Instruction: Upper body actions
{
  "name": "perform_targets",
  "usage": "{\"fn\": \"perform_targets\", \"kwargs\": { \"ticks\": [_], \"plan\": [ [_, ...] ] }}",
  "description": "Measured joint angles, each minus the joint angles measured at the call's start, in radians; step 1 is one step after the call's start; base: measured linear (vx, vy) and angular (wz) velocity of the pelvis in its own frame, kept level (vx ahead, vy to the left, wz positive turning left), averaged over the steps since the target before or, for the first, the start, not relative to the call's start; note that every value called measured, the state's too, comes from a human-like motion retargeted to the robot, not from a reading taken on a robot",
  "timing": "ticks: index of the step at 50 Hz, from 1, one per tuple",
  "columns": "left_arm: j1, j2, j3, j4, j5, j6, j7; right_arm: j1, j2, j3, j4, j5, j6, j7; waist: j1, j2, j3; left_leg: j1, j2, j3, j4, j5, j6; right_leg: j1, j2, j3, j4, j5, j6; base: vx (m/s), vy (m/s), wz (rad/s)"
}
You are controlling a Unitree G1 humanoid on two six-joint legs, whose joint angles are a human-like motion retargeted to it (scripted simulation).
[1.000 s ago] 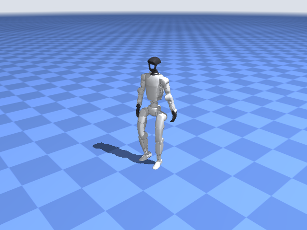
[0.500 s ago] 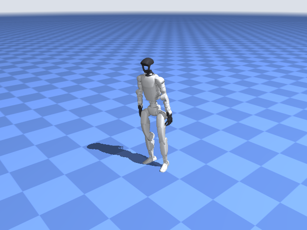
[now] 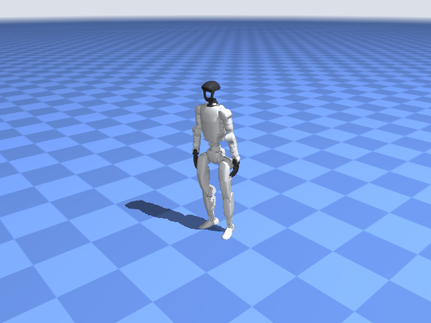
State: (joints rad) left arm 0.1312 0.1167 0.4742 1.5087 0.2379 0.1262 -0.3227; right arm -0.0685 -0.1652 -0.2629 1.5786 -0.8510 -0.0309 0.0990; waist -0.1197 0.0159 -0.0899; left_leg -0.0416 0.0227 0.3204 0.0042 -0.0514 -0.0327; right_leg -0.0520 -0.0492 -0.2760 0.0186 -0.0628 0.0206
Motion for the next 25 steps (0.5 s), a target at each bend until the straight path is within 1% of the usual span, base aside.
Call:
{"fn": "perform_targets", "kwargs": {
  "ticks": [6, 14, 25],
  "plan": [
    [-0.008, 0.005, -0.016, -0.011, 0.017, -0.004, 0.006, -0.007, 0.008, 0.007, -0.022, 0.01, -0.017, 0.018, -0.002, -0.006, 0.0, 0.003, -0.009, 0.0, -0.003, -0.001, 0.007, 0.0, -0.007, 0.004, 0.005, 0.002, 0.006, 0.01, 0.03, 0.01],
    [-0.008, 0.006, -0.023, -0.025, 0.03, -0.006, 0.002, -0.002, 0.004, 0.006, 0.009, 0.024, -0.008, 0.024, 0.007, -0.018, 0.004, 0.006, -0.016, 0.008, 0.0, -0.004, 0.013, 0.003, -0.016, 0.001, 0.001, 0.005, 0.011, 0.0, 0.0, 0.0],
    [-0.003, 0.006, -0.034, -0.015, 0.038, -0.001, -0.002, 0.023, -0.018, -0.002, 0.075, 0.003, 0.023, -0.029, 0.011, -0.023, 0.015, 0.017, -0.02, 0.015, 0.002, -0.006, 0.016, 0.013, -0.021, 0.006, 0.002, 0.005, 0.012, 0.0, 0.0, 0.0]
  ]
}}
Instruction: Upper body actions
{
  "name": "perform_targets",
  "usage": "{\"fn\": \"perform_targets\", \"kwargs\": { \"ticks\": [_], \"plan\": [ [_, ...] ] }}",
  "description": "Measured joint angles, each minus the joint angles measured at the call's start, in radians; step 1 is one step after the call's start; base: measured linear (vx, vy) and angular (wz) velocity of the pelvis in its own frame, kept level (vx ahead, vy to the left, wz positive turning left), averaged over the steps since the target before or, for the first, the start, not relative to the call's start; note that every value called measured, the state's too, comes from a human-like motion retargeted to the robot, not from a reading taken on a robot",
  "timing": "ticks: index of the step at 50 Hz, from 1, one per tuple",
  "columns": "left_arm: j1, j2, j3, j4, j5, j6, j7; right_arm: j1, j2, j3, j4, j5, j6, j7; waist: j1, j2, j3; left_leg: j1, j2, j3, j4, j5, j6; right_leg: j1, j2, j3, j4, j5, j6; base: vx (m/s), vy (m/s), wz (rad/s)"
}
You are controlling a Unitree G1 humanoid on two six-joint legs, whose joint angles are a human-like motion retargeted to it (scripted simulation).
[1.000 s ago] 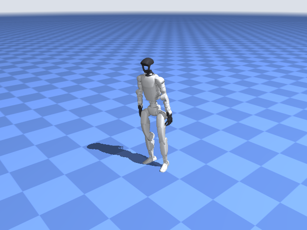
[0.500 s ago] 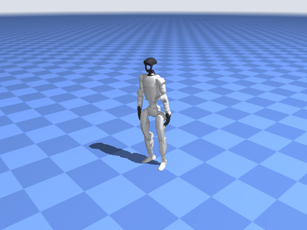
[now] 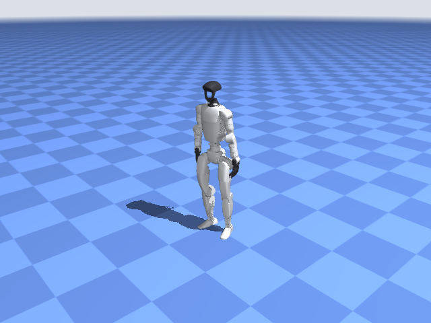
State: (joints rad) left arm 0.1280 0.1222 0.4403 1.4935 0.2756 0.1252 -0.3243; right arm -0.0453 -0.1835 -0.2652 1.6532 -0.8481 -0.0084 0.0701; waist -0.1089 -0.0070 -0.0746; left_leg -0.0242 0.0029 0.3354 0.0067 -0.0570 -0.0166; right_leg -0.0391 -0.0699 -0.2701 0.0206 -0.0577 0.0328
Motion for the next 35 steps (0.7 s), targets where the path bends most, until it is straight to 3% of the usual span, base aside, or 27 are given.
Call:
{"fn": "perform_targets", "kwargs": {
  "ticks": [35],
  "plan": [
    [-0.014, 0.001, -0.019, -0.002, 0.007, 0.005, 0.005, -0.029, 0.017, 0.02, -0.034, 0.003, -0.015, 0.031, 0.012, 0.008, -0.013, -0.001, 0.002, 0.002, 0.001, -0.002, 0.0, -0.013, -0.001, 0.011, 0.007, 0.003, 0.002, 0.0, 0.0, 0.0]
  ]
}}
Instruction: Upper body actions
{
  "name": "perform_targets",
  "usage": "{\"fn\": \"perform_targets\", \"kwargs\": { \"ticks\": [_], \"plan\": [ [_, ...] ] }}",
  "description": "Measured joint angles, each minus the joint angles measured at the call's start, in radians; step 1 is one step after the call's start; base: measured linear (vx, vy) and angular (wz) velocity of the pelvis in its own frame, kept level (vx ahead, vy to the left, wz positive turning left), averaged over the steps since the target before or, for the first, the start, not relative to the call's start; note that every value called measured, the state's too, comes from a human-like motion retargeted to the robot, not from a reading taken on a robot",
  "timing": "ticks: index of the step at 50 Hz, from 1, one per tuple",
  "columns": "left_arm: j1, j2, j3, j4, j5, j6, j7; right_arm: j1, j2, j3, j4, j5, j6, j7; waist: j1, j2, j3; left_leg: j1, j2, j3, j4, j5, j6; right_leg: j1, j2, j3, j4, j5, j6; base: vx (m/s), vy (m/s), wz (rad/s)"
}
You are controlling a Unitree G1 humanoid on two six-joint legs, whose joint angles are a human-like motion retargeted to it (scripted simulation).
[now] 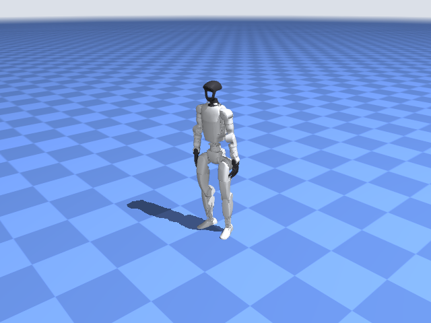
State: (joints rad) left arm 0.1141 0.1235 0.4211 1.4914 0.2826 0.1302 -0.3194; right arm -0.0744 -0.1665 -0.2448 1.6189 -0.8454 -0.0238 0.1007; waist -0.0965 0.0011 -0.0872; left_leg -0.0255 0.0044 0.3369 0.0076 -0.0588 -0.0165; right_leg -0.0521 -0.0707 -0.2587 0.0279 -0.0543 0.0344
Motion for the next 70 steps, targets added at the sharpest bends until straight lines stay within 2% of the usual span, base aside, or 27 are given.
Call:
{"fn": "perform_targets", "kwargs": {
  "ticks": [70],
  "plan": [
    [0.005, -0.017, -0.002, 0.012, 0.005, 0.012, 0.027, 0.026, -0.005, -0.011, 0.031, -0.012, 0.014, 0.003, 0.025, 0.002, -0.012, 0.001, -0.007, -0.032, -0.003, 0.007, -0.006, 0.033, 0.004, -0.031, -0.016, -0.02, -0.007, 0.01, 0.02, 0.01]
  ]
}}
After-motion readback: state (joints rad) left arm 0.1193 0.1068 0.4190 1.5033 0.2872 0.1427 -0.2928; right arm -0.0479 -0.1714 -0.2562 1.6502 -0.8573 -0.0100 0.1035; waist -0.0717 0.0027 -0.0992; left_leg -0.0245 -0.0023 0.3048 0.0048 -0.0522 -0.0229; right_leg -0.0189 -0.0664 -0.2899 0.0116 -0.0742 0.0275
